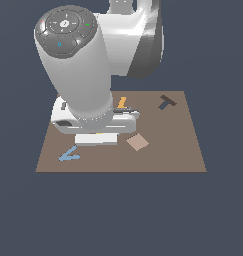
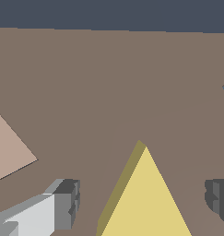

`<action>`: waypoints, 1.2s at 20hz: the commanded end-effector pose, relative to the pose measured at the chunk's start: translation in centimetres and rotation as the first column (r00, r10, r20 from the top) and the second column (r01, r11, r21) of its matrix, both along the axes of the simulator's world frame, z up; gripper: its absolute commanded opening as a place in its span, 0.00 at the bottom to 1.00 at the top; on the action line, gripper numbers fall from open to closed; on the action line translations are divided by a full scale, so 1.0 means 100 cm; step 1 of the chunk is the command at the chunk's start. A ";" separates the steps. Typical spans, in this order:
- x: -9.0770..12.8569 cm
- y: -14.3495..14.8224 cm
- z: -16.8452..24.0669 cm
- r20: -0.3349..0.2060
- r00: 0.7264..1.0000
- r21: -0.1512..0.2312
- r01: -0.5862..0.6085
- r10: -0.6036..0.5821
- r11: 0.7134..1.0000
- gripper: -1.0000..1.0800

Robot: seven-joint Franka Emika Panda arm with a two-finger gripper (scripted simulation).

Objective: Insert a designated object into the corresponding slot on a board.

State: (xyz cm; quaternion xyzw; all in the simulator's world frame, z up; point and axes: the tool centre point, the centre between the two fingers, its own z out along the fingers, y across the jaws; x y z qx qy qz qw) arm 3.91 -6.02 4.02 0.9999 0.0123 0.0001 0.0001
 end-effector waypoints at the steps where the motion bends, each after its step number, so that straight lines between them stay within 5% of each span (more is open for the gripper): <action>1: 0.000 0.000 -0.007 0.000 1.000 0.000 0.000 0.000 1.000 0.96; 4: 0.000 0.000 -0.010 0.000 1.000 0.000 0.000 0.000 1.000 0.96; 5: 0.000 0.000 -0.010 0.000 1.000 0.000 0.000 0.000 1.000 0.00; 24: 0.002 -0.004 -0.010 0.000 0.999 0.000 0.055 -0.055 0.999 0.00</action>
